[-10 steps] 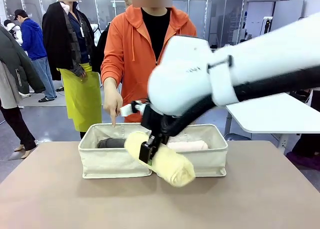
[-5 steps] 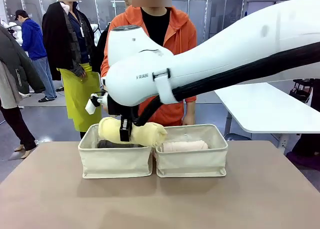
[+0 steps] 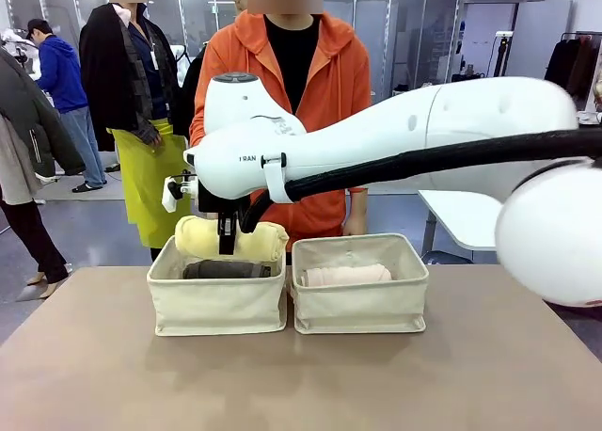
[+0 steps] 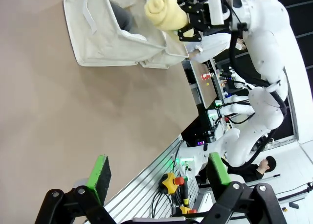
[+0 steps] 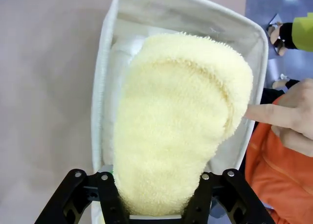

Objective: Divide the towels into two baskets.
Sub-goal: Pick up one hotel-folded towel from the bottom of the table and place it in the Fabric basket indicated by the person.

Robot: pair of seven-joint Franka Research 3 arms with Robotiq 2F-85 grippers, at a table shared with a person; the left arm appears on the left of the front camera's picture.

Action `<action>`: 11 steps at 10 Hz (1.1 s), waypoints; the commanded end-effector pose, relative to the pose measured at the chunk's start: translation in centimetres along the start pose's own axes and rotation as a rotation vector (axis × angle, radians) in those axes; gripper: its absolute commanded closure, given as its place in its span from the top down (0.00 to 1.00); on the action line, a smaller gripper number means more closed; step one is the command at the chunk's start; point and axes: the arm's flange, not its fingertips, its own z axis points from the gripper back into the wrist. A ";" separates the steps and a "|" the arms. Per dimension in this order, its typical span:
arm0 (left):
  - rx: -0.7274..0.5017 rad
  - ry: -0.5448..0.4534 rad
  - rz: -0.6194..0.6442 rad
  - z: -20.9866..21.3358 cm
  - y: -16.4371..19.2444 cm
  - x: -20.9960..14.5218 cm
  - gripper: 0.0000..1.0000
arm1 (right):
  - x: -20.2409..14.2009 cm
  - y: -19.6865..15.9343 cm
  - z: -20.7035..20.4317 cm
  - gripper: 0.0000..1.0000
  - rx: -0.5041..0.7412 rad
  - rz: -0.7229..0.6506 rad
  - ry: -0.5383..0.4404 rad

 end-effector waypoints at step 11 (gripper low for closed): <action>-0.021 -0.013 -0.013 0.3 -0.1 -0.1 1.00 | 2.0 -1.4 -2.1 1.00 0.082 0.008 0.009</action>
